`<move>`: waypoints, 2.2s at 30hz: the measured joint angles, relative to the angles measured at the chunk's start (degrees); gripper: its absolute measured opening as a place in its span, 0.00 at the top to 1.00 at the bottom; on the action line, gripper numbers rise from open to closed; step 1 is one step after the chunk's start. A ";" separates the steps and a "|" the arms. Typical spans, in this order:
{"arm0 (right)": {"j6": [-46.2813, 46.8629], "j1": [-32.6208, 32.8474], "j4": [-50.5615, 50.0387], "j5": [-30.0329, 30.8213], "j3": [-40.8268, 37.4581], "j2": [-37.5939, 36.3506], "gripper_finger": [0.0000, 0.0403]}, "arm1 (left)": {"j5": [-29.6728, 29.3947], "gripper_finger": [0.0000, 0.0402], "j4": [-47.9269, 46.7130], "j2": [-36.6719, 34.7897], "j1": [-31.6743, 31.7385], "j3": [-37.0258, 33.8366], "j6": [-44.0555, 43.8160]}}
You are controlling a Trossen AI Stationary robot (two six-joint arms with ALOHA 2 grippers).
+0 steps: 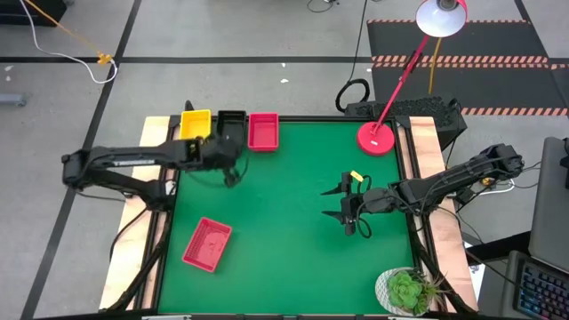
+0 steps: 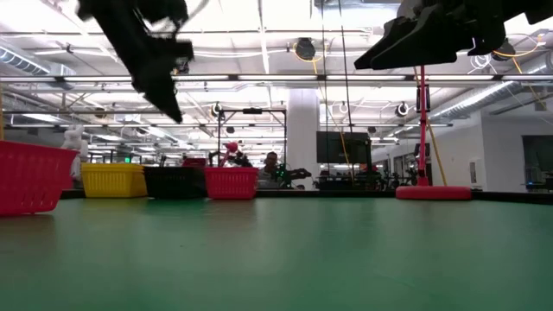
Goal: Stack baskets by color
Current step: Stack the bottom red bin on top of the top red bin
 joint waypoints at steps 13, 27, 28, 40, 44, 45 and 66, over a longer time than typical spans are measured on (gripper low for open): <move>2.91 0.00 0.46 1.38 0.00 -0.02 0.38 | 2.34 0.92 -4.78 -1.32 -35.92 0.03 -14.78; 4.48 0.00 0.65 1.38 0.00 0.00 0.38 | 6.60 0.88 -7.72 6.77 -61.90 6.46 -36.71; 4.50 0.00 0.65 1.38 0.00 0.00 0.38 | 6.60 0.88 -9.87 8.44 -62.70 8.02 -38.08; 3.73 0.00 0.64 1.25 0.00 0.00 0.38 | 13.23 0.77 -22.19 25.55 -66.06 20.57 -50.32; 3.30 0.00 0.60 1.20 0.00 0.00 0.38 | 13.42 0.61 -25.41 27.67 -66.89 20.74 -52.25; 3.12 0.00 0.53 1.20 0.00 0.00 0.38 | 13.42 0.57 -26.22 28.13 -67.11 20.74 -52.53; 2.08 0.00 -0.05 1.11 0.00 0.00 0.38 | 10.81 0.92 -25.88 29.52 -67.58 14.36 -41.45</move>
